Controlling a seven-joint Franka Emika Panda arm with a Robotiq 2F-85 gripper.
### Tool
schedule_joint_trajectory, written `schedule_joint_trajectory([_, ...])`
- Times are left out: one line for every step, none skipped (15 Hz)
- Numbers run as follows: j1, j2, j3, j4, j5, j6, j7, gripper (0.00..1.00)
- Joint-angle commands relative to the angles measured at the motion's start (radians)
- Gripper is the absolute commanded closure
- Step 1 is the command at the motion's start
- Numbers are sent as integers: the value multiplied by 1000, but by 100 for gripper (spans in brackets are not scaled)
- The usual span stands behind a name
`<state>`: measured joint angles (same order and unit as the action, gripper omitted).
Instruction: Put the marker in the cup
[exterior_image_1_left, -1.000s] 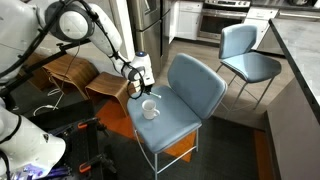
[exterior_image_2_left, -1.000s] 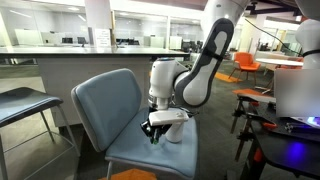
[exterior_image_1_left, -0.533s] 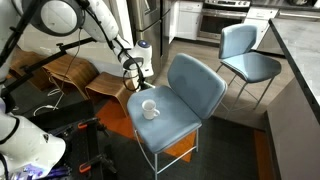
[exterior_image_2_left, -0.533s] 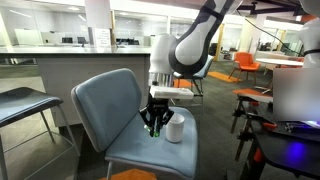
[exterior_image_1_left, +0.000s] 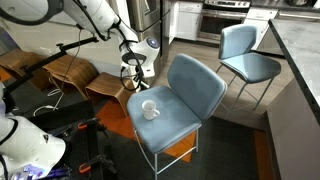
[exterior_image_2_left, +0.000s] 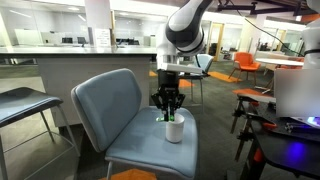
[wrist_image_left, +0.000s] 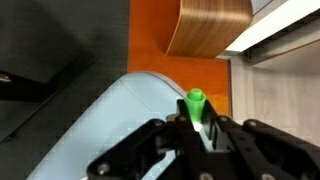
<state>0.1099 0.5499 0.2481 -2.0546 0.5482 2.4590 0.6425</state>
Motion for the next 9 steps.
schedule_joint_trajectory([-5,-86,-31,-68,75,-74,-69,95])
schedule_joint_trajectory([-6,-103,-42,-85,84,-85,-76,95])
schedule_joint_trajectory([-12,-124,-52,-110,100,-91,-83,95])
schedule_joint_trajectory([-18,-140,-61,-131,116,-96,-95,95])
schedule_joint_trajectory([-30,-154,-66,-154,142,-101,-114,95])
schedule_joint_trajectory([-39,-168,-74,-175,165,-103,-133,95])
schedule_joint_trajectory([-49,-180,-80,-197,188,-104,-150,95])
schedule_joint_trajectory([-62,-190,-82,-216,221,-106,-183,95])
schedule_joint_trajectory([-64,-197,-93,-232,234,-108,-195,95])
